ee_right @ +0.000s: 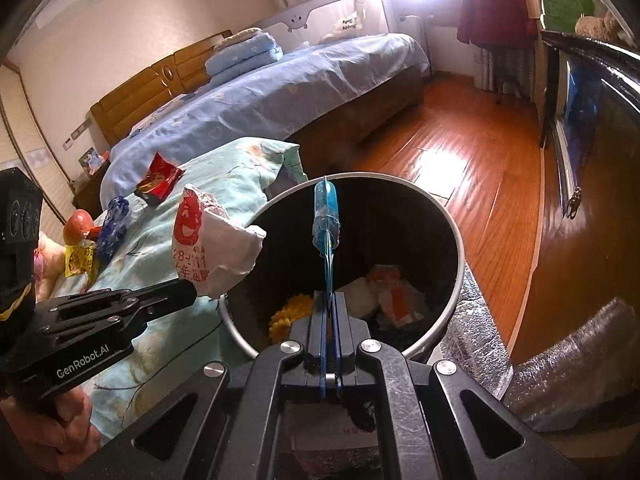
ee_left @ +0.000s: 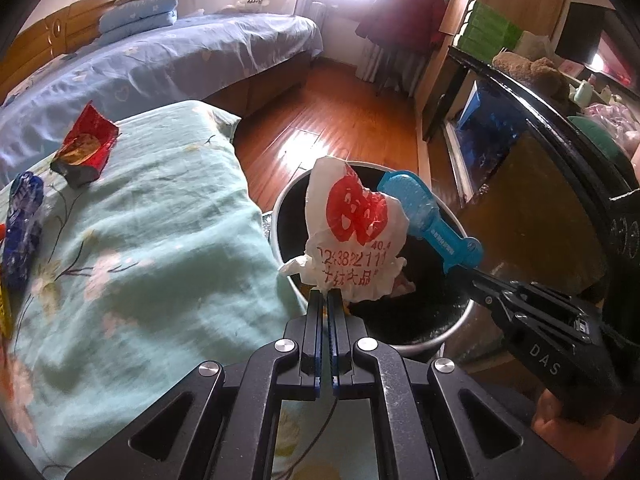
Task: Collect trash
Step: 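Carry the white bag and blue brush over the trash bin with both grippers, then open both grippers to drop the white bag and blue brush into the bin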
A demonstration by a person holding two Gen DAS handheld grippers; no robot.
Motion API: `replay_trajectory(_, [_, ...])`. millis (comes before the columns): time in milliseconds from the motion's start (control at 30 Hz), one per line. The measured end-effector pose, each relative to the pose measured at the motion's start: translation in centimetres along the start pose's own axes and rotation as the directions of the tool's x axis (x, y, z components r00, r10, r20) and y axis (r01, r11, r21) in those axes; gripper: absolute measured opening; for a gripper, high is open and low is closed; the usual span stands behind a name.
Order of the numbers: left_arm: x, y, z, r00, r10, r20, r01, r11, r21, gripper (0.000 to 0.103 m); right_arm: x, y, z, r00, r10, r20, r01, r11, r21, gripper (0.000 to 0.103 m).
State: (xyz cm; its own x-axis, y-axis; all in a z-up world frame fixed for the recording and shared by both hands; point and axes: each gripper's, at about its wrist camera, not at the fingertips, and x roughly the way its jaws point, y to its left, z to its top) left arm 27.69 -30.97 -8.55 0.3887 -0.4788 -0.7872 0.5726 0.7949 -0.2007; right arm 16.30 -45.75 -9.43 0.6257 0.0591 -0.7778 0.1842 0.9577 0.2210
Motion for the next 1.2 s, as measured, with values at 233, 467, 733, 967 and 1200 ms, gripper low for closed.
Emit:
replay_trajectory(233, [1.7,-0.5,0.8,1.0,0.001,-0.021,-0.001,1.0,0.007,0.002,0.8,-0.9,0.7,1.0,-0.006,-0.016,0.007,1.0,0.008,0.002])
replay_trajectory(467, [2.9,-0.5,1.6,0.999,0.003,-0.034,-0.002,1.0,0.009,0.002,1.4,-1.3,1.2,1.0,-0.008,-0.027,0.009,1.0,0.016,0.002])
replay_trajectory(733, [2.7,-0.4,1.8,1.0,0.013,-0.013,-0.013,1.0,-0.002,0.038,2.1,-1.9,1.8,0.999,-0.008,-0.035,0.009,0.999,0.043,0.009])
replay_trajectory(967, [-0.1,1.9,-0.6,1.0,0.011,0.029,-0.009,0.998,-0.062,0.044,1.0,-1.7,1.5,1.0,0.014,0.009,-0.015,0.997,0.075,0.051])
replay_trajectory(1200, [-3.3,5.3,-3.8,0.998,0.042,0.05,-0.035,0.989,-0.143,0.047,0.6,1.1,0.8,0.997,0.072,0.018,-0.073,0.996,0.05,0.067])
